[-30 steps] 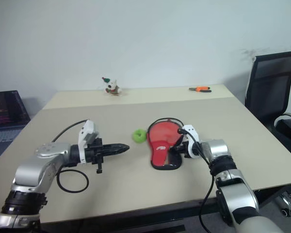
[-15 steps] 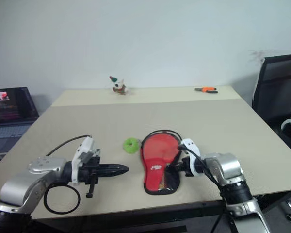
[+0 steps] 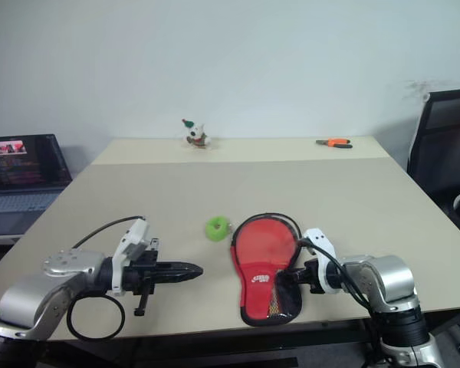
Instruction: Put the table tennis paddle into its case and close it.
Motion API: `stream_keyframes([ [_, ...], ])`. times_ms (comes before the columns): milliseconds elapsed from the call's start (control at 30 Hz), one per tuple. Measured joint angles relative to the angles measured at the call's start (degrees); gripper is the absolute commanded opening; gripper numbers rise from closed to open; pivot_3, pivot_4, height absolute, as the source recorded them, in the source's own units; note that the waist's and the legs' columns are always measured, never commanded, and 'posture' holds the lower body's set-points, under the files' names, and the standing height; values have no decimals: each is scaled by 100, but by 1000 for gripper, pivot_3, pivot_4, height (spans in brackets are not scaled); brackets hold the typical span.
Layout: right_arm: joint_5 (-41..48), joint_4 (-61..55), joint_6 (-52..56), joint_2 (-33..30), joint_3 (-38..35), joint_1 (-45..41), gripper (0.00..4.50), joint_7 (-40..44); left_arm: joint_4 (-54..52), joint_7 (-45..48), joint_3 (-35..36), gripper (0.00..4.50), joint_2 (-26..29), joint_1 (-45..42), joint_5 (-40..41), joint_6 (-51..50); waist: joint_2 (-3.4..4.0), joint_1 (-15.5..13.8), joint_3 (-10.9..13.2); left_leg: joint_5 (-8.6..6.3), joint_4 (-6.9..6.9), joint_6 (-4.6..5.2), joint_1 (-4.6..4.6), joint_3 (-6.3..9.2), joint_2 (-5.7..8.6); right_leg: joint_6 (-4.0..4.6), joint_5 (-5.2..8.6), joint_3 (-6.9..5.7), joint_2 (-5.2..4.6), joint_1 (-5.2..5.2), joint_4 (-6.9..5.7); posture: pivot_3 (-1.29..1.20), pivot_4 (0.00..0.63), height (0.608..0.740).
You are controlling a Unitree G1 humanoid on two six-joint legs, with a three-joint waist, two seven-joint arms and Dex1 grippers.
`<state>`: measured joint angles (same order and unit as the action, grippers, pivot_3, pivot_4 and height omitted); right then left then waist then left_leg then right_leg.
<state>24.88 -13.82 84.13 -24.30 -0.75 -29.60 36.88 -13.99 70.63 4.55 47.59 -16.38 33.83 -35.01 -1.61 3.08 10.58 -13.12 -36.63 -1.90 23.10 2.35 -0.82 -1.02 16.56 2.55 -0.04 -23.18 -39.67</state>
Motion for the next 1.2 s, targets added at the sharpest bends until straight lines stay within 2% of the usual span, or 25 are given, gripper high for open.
stream_keyframes([
  [367, 232, -30, 48, -9, -87, 56, 41, -341, 2, -1, -38, 0, 2, -28, -2, 9, 0, -9, 0, 0, -1, 0, 12, 1, 0, -1, 0, -3, -1, 0, 12, 0, 150, 740],
  [500, 309, -23, 105, 55, -214, 51, 1046, -505, 2, -10, -39, 0, 1, -29, -3, 11, 0, -15, 0, 0, -1, 0, 12, 1, 0, -1, -1, -2, -1, 0, 12, 0, 150, 740],
  [800, 618, -443, 269, -142, -646, 7, 4282, -558, 1, -146, -38, 0, 1, 0, 0, 9, 1, -21, 1, 0, -1, 0, 13, 3, -1, -1, 0, -2, 0, 0, 13, 0, 150, 740],
  [833, 688, -527, 260, -218, -648, 0, 4479, -488, 1, -152, -37, 0, 1, 5, 0, 8, 1, -21, 1, 0, -1, 0, 13, 2, -1, -1, 0, -3, 0, 0, 14, 0, 150, 740],
  [967, 1041, -744, -310, -629, -673, -65, 4479, 48, 24, -300, -37, 0, -1, 27, -1, -27, 0, -19, 1, 0, -1, 0, 14, 0, -3, -2, 0, -5, 0, 0, 21, 0, 150, 740],
  [1100, 1070, -702, -1247, -360, -508, -304, 4479, 257, 249, -610, -36, 0, -63, -168, -16, -201, 0, 4, 1, 0, -1, 0, 12, -1, -4, -2, 0, -5, 2, 0, 20, 0, 150, 740],
  [1200, 636, -287, -2090, 46, 191, -427, 4500, 121, 511, -946, -43, 605, -270, -482, -225, -120, -1, 5, 0, 0, -3, 0, 12, 2, -4, -1, 0, -6, 2, 2, 20, 0, 150, 740],
])
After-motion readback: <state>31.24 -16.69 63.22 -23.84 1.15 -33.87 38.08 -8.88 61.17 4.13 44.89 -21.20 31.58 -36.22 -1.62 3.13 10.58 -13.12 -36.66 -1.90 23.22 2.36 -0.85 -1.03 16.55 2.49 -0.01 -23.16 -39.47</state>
